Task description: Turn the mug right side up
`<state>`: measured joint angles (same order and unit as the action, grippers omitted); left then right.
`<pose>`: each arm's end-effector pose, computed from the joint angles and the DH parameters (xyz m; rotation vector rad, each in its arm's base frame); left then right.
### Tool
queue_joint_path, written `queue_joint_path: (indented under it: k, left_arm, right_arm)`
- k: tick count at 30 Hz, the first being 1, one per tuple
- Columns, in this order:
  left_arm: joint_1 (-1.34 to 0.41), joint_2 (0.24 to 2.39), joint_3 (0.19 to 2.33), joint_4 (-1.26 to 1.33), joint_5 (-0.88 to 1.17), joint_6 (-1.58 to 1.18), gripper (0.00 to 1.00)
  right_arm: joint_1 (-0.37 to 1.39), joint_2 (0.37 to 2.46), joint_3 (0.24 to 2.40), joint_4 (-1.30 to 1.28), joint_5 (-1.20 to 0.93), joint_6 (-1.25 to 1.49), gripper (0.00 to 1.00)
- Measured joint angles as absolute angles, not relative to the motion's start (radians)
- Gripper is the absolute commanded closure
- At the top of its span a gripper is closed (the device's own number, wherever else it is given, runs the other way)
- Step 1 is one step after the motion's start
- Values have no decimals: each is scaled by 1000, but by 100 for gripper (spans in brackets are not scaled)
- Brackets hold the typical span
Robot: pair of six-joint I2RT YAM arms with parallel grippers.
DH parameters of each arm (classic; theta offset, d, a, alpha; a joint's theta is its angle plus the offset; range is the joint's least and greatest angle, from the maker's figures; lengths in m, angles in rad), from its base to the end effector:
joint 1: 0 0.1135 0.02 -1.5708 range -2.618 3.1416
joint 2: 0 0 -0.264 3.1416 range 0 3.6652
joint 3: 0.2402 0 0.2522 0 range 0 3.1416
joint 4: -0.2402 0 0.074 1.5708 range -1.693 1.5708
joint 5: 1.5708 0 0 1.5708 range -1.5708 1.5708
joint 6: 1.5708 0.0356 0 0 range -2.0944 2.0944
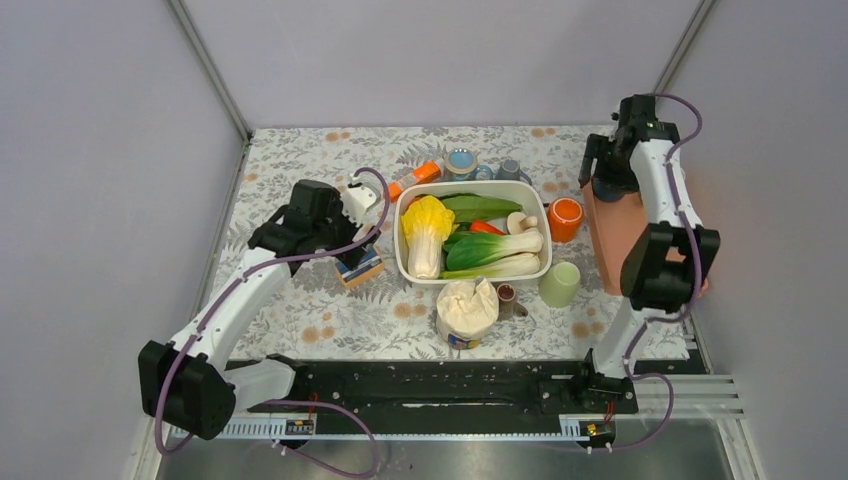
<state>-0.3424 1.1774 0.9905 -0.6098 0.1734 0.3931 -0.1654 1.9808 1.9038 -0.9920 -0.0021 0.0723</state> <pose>0.2305 -0.0887 0.2928 0.9257 2.1703 -0.1805 0.4210 -0.0702 0.3005 0.3123 2.6216 -0.0287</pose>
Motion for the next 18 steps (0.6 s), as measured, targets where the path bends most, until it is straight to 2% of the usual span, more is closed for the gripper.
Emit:
queue_joint_path:
  k: [6, 13, 18]
  left_arm:
    - [-342, 1134, 970, -611, 202, 393, 1]
    - [-342, 1115, 958, -611, 240, 393, 1]
    - [-342, 1109, 958, -611, 260, 393, 1]
  right_arm:
    - [-37, 1613, 1532, -948, -13, 56, 18]
    - [216, 1374, 1176, -882, -28, 59, 21]
    - [374, 1233, 1028, -844, -72, 115, 22]
